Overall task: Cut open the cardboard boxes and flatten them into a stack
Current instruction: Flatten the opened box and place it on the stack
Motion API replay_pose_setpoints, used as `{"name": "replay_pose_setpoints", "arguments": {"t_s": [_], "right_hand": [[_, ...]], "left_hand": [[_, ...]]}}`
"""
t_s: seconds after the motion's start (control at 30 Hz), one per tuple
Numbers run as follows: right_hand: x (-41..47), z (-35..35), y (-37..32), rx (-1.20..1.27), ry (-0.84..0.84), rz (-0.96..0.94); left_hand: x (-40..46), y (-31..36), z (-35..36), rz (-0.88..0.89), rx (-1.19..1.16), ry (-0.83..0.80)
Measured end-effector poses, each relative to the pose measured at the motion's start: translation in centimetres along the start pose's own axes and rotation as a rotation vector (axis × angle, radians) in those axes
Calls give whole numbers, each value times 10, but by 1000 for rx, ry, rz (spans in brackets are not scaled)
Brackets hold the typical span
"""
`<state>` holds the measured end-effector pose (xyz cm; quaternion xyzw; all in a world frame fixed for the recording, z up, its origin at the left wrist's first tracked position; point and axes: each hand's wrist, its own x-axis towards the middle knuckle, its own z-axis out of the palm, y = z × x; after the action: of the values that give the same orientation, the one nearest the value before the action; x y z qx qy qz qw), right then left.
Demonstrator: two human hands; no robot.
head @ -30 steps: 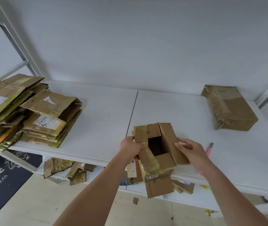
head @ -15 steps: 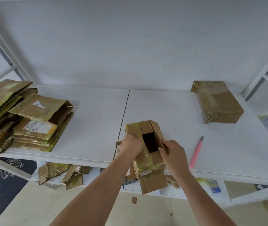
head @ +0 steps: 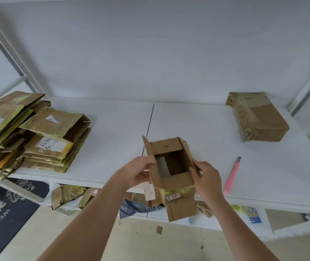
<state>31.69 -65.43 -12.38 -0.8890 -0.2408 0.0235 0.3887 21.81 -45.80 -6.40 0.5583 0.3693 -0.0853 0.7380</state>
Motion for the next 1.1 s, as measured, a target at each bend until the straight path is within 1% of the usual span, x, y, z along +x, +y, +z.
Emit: {"name": "replay_pose_setpoints", "arguments": {"t_s": [0.03, 0.07, 0.1, 0.13, 0.17, 0.2, 0.23, 0.27, 0.3, 0.33, 0.37, 0.4, 0.47, 0.5, 0.6, 0.67, 0.73, 0.8, 0.87, 0.93, 1.0, 1.03, 1.1], "right_hand": [[0, 0, 1, 18, 6, -10], [-2, 0, 1, 26, 9, -25], [-3, -1, 0, 25, 9, -41], [-4, -1, 0, 18, 6, -56], [-5, -3, -1, 6, 4, -75], [-5, -5, -2, -14, -2, -98], [-4, -8, -3, -42, -11, -129], [-2, -11, -5, -73, -24, -167], [1, -15, -8, -103, -35, -211], [5, -18, -11, -133, -44, -252], [10, -21, -16, -164, -50, -289], [14, -24, -20, -190, -52, -321], [22, -27, -26, -214, -48, -381], [25, -28, -28, -219, -50, -413], [31, -24, -32, -254, -70, -520], [32, -19, -31, -254, -58, -525], [27, -16, -28, -200, -30, -450], [16, -13, -23, -151, 49, -382], [0, -7, -19, -88, 191, -354], [-20, -1, -21, 45, 320, -351], [-36, 1, -27, 194, 407, -328], [-41, 0, -31, 227, 458, -305], [-48, -3, -40, 193, 559, -235]], "left_hand": [[0, -8, -12, -1, -43, 6], [0, -18, -20, -9, -38, 33], [1, -28, -25, -10, 24, 97], [1, -36, -27, 12, 108, 196], [0, -40, -27, 60, 197, 307], [-2, -41, -26, 143, 300, 395], [-2, -39, -26, 238, 441, 433], [-2, -35, -27, 317, 595, 420], [-1, -29, -28, 357, 744, 374], [0, -22, -29, 358, 864, 321], [0, -15, -30, 345, 935, 291], [0, -8, -29, 344, 942, 316], [-1, 1, -24, 409, 888, 451], [-1, 2, -21, 425, 897, 496], [-2, -1, -16, 386, 1118, 573], [-1, -6, -13, 378, 1204, 619], [0, -11, -10, 400, 1238, 664], [2, -16, -6, 433, 1200, 688], [2, -20, -3, 465, 1173, 701], [1, -23, -1, 478, 1178, 708], [0, -23, 0, 480, 1178, 719], [-1, -24, 0, 473, 1168, 723], [-1, -24, 0, 442, 1115, 742]]}}
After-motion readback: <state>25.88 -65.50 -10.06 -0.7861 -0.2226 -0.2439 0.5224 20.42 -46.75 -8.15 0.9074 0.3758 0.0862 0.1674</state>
